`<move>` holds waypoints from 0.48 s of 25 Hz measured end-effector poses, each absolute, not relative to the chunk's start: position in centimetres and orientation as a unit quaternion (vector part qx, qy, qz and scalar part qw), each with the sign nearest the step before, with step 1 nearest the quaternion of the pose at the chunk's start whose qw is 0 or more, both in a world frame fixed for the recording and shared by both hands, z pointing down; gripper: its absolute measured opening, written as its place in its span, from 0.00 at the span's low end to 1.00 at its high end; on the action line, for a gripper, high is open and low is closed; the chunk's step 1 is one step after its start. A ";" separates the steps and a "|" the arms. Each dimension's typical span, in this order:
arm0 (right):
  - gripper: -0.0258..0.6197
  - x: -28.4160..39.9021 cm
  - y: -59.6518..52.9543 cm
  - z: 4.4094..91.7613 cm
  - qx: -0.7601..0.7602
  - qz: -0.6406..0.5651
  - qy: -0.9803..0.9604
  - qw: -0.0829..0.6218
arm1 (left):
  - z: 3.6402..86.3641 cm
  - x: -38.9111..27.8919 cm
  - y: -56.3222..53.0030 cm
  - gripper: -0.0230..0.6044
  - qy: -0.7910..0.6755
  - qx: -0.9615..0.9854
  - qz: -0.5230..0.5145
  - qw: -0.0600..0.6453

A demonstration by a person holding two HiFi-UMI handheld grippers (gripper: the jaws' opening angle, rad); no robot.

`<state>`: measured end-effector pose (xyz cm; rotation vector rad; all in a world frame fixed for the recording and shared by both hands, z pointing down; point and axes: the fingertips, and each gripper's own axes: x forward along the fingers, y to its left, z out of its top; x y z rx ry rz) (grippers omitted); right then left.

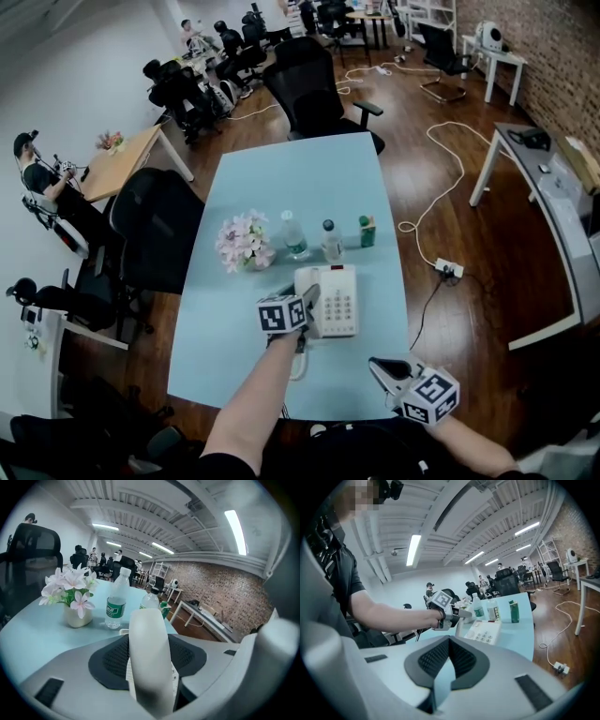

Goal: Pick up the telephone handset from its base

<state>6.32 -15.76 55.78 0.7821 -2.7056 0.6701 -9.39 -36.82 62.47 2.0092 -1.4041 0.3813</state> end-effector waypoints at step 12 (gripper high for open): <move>0.06 1.7 -9.3 53.1 0.294 0.205 -0.929 0.088 | 54.5 -12.6 -23.7 0.42 -0.486 0.813 0.033 0.319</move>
